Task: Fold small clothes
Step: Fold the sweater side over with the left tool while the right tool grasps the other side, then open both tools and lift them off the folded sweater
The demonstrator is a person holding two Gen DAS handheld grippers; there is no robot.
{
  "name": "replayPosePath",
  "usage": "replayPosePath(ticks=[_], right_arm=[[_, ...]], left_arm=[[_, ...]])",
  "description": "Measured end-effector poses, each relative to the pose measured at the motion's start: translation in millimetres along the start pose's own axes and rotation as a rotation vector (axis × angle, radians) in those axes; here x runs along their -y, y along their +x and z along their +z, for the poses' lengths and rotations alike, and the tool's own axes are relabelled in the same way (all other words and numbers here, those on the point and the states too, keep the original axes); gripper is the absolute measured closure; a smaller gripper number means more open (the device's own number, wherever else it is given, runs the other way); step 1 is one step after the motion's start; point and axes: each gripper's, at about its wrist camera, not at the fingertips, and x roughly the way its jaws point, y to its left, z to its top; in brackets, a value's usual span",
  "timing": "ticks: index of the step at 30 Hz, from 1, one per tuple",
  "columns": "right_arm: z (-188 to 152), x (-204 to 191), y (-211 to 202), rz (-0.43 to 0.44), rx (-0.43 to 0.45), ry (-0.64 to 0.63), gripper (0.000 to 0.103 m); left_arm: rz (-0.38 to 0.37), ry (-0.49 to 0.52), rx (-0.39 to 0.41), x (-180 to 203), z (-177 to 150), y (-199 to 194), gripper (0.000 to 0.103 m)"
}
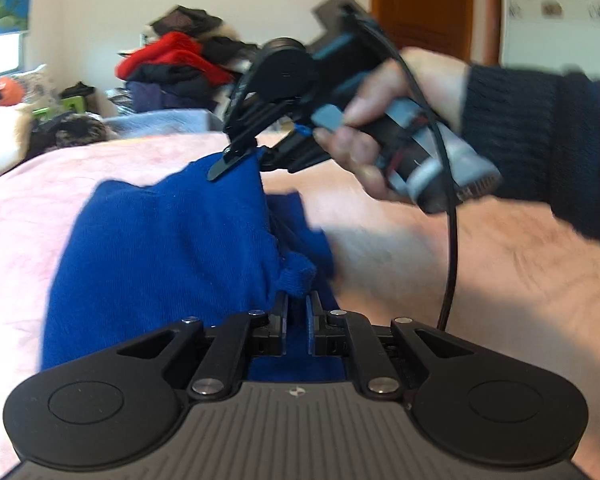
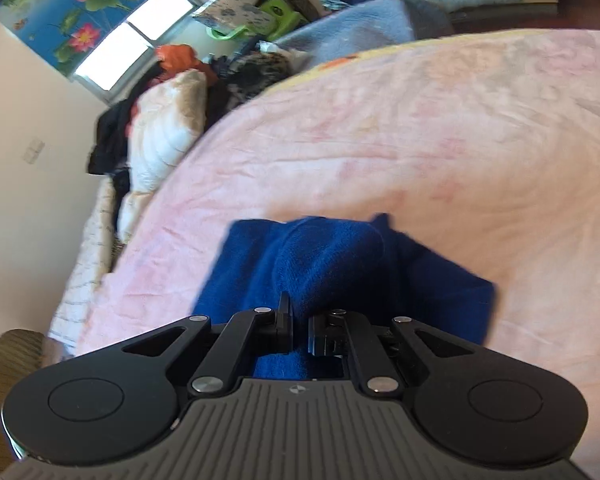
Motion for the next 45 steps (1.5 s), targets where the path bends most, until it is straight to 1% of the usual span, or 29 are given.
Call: replayPosePath(ticks=[2, 3, 8, 9, 11, 12, 13, 14, 16, 17, 18, 19, 20, 21, 22, 23, 24, 26, 28, 30, 31, 33, 35, 37, 38, 39, 40, 42, 45], right_arm=[[-7.5, 10.9, 4.8, -0.015, -0.006, 0.002, 0.092], [-10.4, 14.7, 4.9, -0.009, 0.004, 0.019, 0.091], [-12.8, 12.1, -4.0, 0.006, 0.034, 0.023, 0.092], [-11.6, 13.3, -7.0, -0.005, 0.052, 0.023, 0.093], [-11.1, 18.8, -4.9, -0.074, 0.067, 0.016, 0.094], [-13.2, 23.0, -3.6, -0.077, 0.072, 0.025, 0.093], [-16.4, 24.9, -5.1, -0.068, 0.075, 0.043, 0.086], [-19.4, 25.0, -9.8, -0.074, 0.083, 0.066, 0.082], [-28.5, 24.6, -30.3, -0.057, 0.141, 0.101, 0.056], [-34.7, 24.4, -43.1, -0.036, 0.180, 0.117, 0.051], [-42.8, 24.1, -56.7, -0.002, 0.207, 0.136, 0.045], [-51.8, 22.6, -67.7, 0.037, 0.209, 0.145, 0.044], [-62.0, 20.1, -75.9, 0.066, 0.199, 0.142, 0.044], [-74.8, 15.6, -83.8, 0.093, 0.178, 0.128, 0.045], [-86.8, 11.8, -87.8, 0.108, 0.153, 0.116, 0.045], [-98.1, 8.9, -88.6, 0.108, 0.120, 0.114, 0.045], [-109.0, 6.0, -87.2, 0.091, 0.088, 0.118, 0.045], [-127.3, 3.3, -83.2, 0.077, 0.059, 0.119, 0.046], [-139.7, 0.8, -78.8, 0.062, 0.050, 0.121, 0.051], [-144.1, -0.2, -75.8, 0.074, 0.041, 0.139, 0.053], [-144.3, -2.3, -76.0, 0.082, 0.042, 0.143, 0.055], [-143.0, -6.5, -74.5, 0.074, 0.029, 0.137, 0.055], [-140.8, -6.6, -67.7, 0.023, 0.002, 0.131, 0.055], [-141.1, -6.7, -60.2, 0.001, -0.030, 0.123, 0.056], [-142.6, -6.3, -57.8, -0.011, -0.037, 0.116, 0.058], [-144.2, -5.5, -58.0, -0.011, -0.030, 0.117, 0.070], [-145.1, -3.6, -58.2, 0.016, -0.031, 0.128, 0.096], [-150.6, -5.4, -65.0, 0.046, -0.002, 0.113, 0.095], [-158.5, -11.1, -79.6, 0.094, 0.005, 0.078, 0.096]], left_arm=[[0.004, 0.011, -0.055, 3.7, -5.6, 13.9, 0.094], [0.008, 0.012, -0.064, 3.5, -7.2, 16.8, 0.094], [-0.001, 0.008, -0.034, -4.6, -3.7, 9.8, 0.094], [-0.014, 0.003, -0.032, -6.2, -3.2, 9.8, 0.094], [-0.033, -0.014, -0.043, -8.6, -2.3, 13.6, 0.094], [-0.053, -0.036, -0.042, -11.3, -2.5, 12.8, 0.094], [-0.080, -0.062, -0.030, -15.0, -2.4, 9.7, 0.094], [-0.111, -0.079, -0.012, -15.2, -4.3, 1.2, 0.093], [-0.190, -0.068, 0.024, -24.0, -6.4, -15.0, 0.090], [-0.224, -0.051, 0.039, -30.2, -8.9, -25.4, 0.082], [-0.235, -0.035, 0.051, -36.5, -11.5, -36.1, 0.073], [-0.228, -0.027, 0.070, -45.9, -15.7, -47.9, 0.048], [-0.202, -0.032, 0.092, -54.8, -19.1, -59.0, 0.022], [-0.155, -0.040, 0.122, -64.8, -23.2, -70.3, 0.017], [-0.110, -0.039, 0.136, -73.0, -25.6, -78.4, 0.016], [-0.062, -0.032, 0.123, -80.2, -26.6, -82.0, 0.016], [-0.006, -0.035, 0.103, -86.5, -25.8, -82.4, 0.016], [0.096, -0.083, 0.061, -99.8, -22.0, -76.7, 0.017], [0.147, -0.145, 0.009, -111.5, -20.2, -67.2, 0.017], [0.183, -0.174, -0.054, -117.7, -18.7, -57.2, 0.017], [0.187, -0.178, -0.070, -118.2, -18.4, -55.6, 0.017], [0.183, -0.177, -0.086, -116.3, -19.2, -54.1, 0.017], [0.169, -0.181, -0.105, -119.6, -20.6, -51.1, 0.017], [0.169, -0.189, -0.120, -121.9, -21.1, -44.7, 0.017], [0.170, -0.192, -0.123, -119.9, -23.4, -45.4, 0.017], [0.173, -0.194, -0.126, -120.0, -22.8, -44.5, 0.017], [0.175, -0.197, -0.126, -119.2, -22.2, -45.0, 0.017], [0.176, -0.205, -0.127, -120.4, -22.1, -45.4, 0.017], [0.193, -0.214, -0.129, -124.1, -21.2, -45.7, 0.017]])
